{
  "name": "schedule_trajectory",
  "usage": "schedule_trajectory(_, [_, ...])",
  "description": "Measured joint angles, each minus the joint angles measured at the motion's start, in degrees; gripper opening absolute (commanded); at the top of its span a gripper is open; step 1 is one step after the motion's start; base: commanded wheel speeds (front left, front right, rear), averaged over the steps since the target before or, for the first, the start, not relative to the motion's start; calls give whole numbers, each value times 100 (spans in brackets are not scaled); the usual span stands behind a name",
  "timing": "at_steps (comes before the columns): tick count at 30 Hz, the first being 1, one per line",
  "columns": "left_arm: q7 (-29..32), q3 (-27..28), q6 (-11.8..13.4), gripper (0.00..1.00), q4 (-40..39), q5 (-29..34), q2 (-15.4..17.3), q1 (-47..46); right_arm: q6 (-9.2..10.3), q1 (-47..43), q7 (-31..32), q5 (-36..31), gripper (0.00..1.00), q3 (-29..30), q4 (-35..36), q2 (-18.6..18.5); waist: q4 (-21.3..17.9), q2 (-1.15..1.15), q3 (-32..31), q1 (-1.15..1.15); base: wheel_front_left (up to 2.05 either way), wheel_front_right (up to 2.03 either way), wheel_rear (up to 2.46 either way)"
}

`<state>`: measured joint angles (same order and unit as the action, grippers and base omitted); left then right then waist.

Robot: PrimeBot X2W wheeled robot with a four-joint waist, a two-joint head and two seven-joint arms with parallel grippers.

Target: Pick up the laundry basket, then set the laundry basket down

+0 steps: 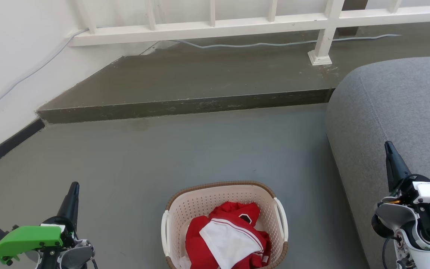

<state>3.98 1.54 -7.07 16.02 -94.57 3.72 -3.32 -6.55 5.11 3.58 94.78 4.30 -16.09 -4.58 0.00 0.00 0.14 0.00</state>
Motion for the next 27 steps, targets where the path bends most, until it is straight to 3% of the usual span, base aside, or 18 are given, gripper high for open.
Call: schedule_trajectory(27, [1, 12, 0, 0, -7, 1, 0, -9, -1, 0, 1, 0, 0, 19, -3, 7, 0, 0, 1, 0, 0, 0, 0])
